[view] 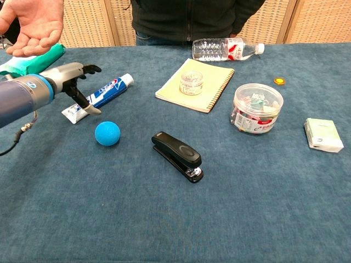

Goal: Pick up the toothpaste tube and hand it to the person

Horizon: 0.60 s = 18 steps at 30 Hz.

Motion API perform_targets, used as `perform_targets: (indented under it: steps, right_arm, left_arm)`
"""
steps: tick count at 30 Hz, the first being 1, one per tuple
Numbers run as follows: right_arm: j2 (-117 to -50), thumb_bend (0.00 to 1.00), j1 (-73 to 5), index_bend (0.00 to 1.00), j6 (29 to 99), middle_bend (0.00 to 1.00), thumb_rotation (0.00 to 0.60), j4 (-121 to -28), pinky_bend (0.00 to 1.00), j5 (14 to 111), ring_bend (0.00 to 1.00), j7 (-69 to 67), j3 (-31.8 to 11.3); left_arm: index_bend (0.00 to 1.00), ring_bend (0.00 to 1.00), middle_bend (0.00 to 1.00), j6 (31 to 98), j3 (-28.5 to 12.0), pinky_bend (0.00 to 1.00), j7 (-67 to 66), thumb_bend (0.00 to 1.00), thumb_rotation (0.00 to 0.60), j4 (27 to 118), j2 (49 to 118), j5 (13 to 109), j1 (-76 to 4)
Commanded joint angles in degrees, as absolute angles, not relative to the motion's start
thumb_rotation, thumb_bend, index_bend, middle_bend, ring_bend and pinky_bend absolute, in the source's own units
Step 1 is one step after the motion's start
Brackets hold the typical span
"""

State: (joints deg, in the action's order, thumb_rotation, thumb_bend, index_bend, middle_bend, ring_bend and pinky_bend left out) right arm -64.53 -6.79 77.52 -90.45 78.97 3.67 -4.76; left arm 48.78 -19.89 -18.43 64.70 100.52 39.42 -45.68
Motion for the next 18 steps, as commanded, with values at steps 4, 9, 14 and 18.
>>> perform_targets:
  steps: [4,9,14,18]
  right_arm:
    - [-64.25,0.00,-6.76,0.06,77.67,0.00,0.600,-90.50,0.00,79.29,0.00,2.63,-4.73]
    - [-64.15,0.00,-6.78,0.06,77.58,0.00,0.600,-90.46,0.00,79.51,0.00,2.26,-4.56]
    - [-64.08,0.00,-6.84,0.06,77.42,0.00,0.600,-90.48,0.00,79.52,0.00,2.03,-4.49]
    - [-64.05,0.00,-6.80,0.06,77.53,0.00,0.600,-90.48,0.00,79.58,0.00,1.98,-4.48]
  left_arm:
    - [0.17,0.01,0.04,52.24,-19.92,0.15,-21.59,0.28,0.600,57.64,106.39,38.17,-48.16]
    - [0.46,0.23,0.32,55.78,-20.86,0.39,-23.24,0.37,0.600,53.98,110.08,38.19,-48.92]
    - [0.66,0.40,0.50,56.66,-20.78,0.53,-24.16,0.44,0.600,53.96,111.05,38.98,-48.58]
    - [0.71,0.47,0.56,57.35,-20.90,0.58,-24.78,0.53,0.600,53.97,111.28,39.18,-48.19]
